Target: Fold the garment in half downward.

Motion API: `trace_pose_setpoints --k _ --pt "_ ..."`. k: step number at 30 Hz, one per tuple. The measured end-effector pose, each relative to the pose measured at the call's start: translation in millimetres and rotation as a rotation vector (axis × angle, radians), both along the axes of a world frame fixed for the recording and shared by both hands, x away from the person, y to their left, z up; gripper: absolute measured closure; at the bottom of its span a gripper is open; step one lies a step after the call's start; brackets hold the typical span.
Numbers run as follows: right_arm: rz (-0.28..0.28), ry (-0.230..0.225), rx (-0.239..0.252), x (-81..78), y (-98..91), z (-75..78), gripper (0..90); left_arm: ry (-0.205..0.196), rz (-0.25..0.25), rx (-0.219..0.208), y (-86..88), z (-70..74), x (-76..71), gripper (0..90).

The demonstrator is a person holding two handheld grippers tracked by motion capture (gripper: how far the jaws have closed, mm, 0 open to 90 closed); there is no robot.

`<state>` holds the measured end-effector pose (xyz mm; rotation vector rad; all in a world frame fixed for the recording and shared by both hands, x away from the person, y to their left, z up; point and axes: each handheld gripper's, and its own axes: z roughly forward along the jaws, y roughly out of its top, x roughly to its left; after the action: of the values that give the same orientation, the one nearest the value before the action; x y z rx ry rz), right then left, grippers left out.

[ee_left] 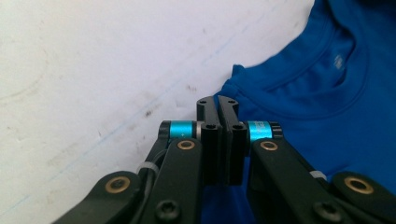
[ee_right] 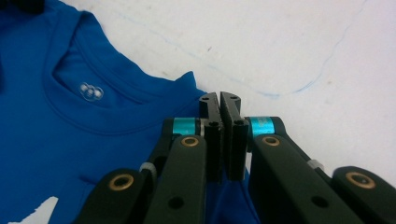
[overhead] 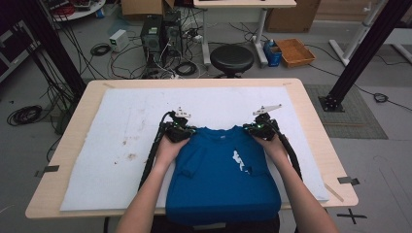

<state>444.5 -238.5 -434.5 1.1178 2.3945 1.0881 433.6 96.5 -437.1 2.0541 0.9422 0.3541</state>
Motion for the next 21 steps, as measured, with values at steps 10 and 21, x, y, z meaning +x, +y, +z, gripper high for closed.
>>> trace_pose_setpoints --k 10,21 --pt "0.018 -0.087 0.055 -22.6 -7.9 23.6 88.6 -0.128 -0.048 -0.035 5.1 26.4 -29.9 87.8" --pt "0.067 -0.154 0.081 -90.4 -18.1 41.6 88.7 -0.21 -0.148 -0.009 11.0 43.6 -84.6 87.7"
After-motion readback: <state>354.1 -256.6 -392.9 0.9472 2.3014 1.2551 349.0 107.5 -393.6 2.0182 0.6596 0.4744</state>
